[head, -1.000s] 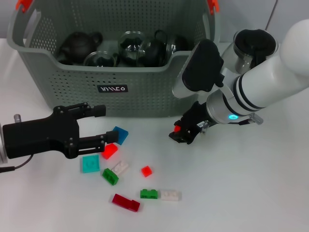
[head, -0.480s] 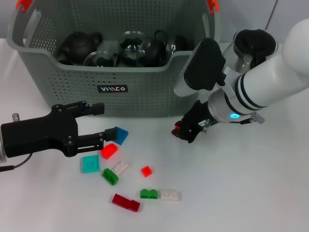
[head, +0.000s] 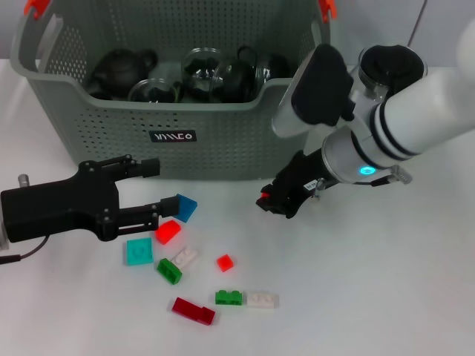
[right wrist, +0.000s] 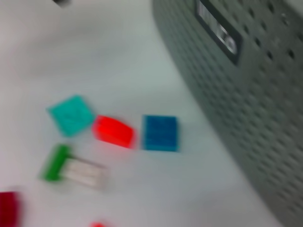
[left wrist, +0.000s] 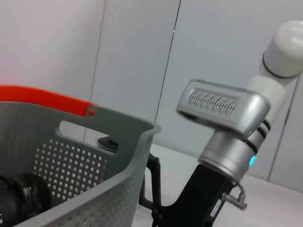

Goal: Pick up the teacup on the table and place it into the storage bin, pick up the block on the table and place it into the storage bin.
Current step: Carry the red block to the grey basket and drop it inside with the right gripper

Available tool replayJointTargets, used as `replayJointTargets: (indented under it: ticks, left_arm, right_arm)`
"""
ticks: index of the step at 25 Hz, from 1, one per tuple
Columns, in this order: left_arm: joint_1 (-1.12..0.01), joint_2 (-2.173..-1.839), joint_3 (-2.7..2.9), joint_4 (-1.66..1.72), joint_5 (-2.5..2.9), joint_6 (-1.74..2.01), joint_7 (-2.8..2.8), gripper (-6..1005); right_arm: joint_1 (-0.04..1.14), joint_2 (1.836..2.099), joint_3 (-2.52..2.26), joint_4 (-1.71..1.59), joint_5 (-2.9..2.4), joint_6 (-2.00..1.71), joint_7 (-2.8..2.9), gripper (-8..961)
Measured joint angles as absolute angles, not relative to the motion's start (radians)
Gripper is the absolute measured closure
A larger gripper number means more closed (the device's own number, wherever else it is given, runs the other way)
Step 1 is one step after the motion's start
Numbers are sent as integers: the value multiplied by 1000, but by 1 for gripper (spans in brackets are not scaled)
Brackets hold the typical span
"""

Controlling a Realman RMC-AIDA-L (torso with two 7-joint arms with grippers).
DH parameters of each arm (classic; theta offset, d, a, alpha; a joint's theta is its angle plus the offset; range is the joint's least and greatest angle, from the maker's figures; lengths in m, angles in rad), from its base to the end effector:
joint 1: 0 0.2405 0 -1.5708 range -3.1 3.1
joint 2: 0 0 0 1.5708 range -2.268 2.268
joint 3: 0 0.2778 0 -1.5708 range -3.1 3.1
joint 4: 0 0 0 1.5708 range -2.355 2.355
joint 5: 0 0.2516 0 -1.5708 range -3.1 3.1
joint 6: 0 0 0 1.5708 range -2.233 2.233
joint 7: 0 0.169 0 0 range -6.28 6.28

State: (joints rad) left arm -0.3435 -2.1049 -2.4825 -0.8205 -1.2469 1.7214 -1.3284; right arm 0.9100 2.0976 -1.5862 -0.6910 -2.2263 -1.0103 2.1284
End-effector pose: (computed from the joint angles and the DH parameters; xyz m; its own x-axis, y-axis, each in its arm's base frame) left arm -0.3153 0.3298 0.0052 0.7576 0.2601 0.5987 0.4455 -0.8764 -0.1831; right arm 0.1634 0.4523 -0.1595 0.9328 -0.3178 0.1699 -0.2690 -0.9278 -0.2585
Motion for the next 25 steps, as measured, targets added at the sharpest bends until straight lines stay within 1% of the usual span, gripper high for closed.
replayJointTargets:
  ticks: [5,8,11,18,22,25]
  left_arm:
    - [-334,-2102,-2492,-822,-1246,1737,-1328,231]
    - [-327,-2102,-2494,-822,-1242,1746,-1327,231]
    - [-321,-2102,-2494,-822,-1242,1753,-1323,231]
    - [-305,-2100,-2488,-822,-1241,1764,-1307,232]
    - [-305,-2100,-2483,-822,-1235,1768,-1307,232]
    - [-306,-2100,-2483,-822,-1227,1770,-1307,232]
  right_arm:
    - [848,2095,-1504,-919,-2227,-1244,2124,776]
    - [833,2099,-1439,-1035,-2213,-1356,2130,776]
    - [835,2099,-1384,-1126,-2163,-1430,2139,776]
    - [918,2096,-1240,-1180,-2140,-1412,2140,775]
    - [976,2089,-1192,-1122,-2191,-1263,2145,775]
    - [998,2090,-1178,-1078,-2239,-1199,2151,774]
